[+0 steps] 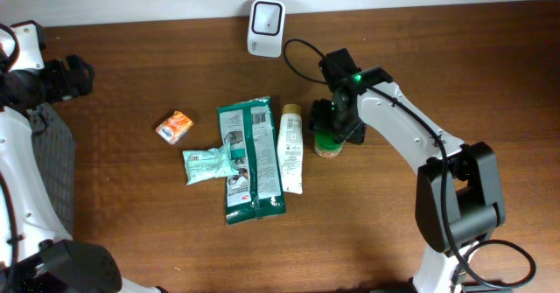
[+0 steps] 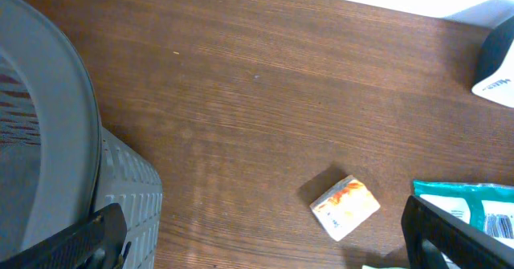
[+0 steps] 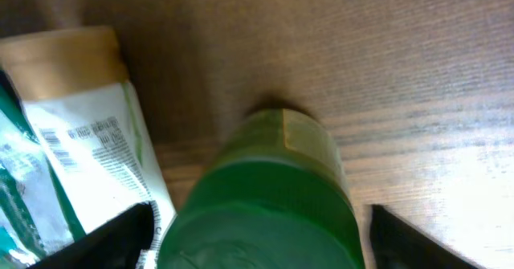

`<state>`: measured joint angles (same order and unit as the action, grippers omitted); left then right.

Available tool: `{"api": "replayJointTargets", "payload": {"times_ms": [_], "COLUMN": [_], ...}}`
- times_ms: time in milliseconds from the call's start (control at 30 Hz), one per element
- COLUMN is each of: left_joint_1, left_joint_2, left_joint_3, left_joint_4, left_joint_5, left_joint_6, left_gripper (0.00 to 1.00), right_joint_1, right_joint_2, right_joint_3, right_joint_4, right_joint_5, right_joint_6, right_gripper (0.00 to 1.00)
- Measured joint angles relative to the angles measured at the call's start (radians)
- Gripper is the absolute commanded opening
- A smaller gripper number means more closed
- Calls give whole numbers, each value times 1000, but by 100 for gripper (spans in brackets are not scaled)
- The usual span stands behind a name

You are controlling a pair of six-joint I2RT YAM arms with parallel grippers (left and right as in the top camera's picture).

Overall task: Scan the item barcode
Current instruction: 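Move the right gripper over the green-lidded jar and grasp it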

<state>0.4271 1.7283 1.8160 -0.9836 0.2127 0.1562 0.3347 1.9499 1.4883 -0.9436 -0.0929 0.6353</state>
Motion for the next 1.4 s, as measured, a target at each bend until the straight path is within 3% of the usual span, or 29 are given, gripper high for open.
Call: {"api": "replayJointTargets", "payload": {"times_ms": [167, 267, 367, 400, 567, 633, 667, 700, 733, 867, 900, 933, 967, 1000, 1067, 1133, 1167, 1200, 1400], "left_joint_1": [0, 0, 0, 0, 0, 0, 0, 0, 0, 0, 0, 0, 0, 0, 0, 0, 0, 0, 0], "left_joint_2": [0, 0, 0, 0, 0, 0, 0, 0, 0, 0, 0, 0, 0, 0, 0, 0, 0, 0, 0], "left_joint_3": [0, 0, 0, 0, 0, 0, 0, 0, 0, 0, 0, 0, 0, 0, 0, 0, 0, 0, 0], "left_joint_4": [0, 0, 0, 0, 0, 0, 0, 0, 0, 0, 0, 0, 0, 0, 0, 0, 0, 0, 0], "left_joint_5": [0, 0, 0, 0, 0, 0, 0, 0, 0, 0, 0, 0, 0, 0, 0, 0, 0, 0, 0], "left_joint_6": [0, 0, 0, 0, 0, 0, 0, 0, 0, 0, 0, 0, 0, 0, 0, 0, 0, 0, 0], "left_gripper": [99, 99, 99, 99, 99, 99, 99, 99, 99, 99, 99, 99, 99, 99, 99, 99, 99, 99, 99], "right_joint_1": [0, 0, 0, 0, 0, 0, 0, 0, 0, 0, -5, -13, -16, -30, -55, -62, -62, -62, -62], "right_joint_2": [0, 3, 6, 6, 6, 6, 6, 10, 14, 18, 18, 18, 18, 18, 18, 18, 18, 19, 18], "right_joint_3": [7, 24, 68, 77, 77, 77, 75, 75, 75, 71, 71, 71, 71, 71, 71, 71, 71, 71, 69], "right_joint_4": [-22, -77, -112, -112, -113, -111, -107, -104, -100, 0, 32, 43, 42, 32, 10, 12, 14, 14, -27], "right_joint_5": [3, 4, 3, 2, 2, 2, 2, 2, 0, -1, -1, -2, -1, -1, -10, -29, -41, -49, -70], "right_joint_6": [-150, -332, -675, -860, -1387, -1536, -1583, -1623, -1634, -1440, -1338, -1149, -1089, -920, -721, -653, -633, -626, -412], "right_gripper": [51, 51, 47, 46, 45, 46, 51, 98, 98, 98, 98, 98, 98, 98, 98, 99, 87, 83, 82]}}
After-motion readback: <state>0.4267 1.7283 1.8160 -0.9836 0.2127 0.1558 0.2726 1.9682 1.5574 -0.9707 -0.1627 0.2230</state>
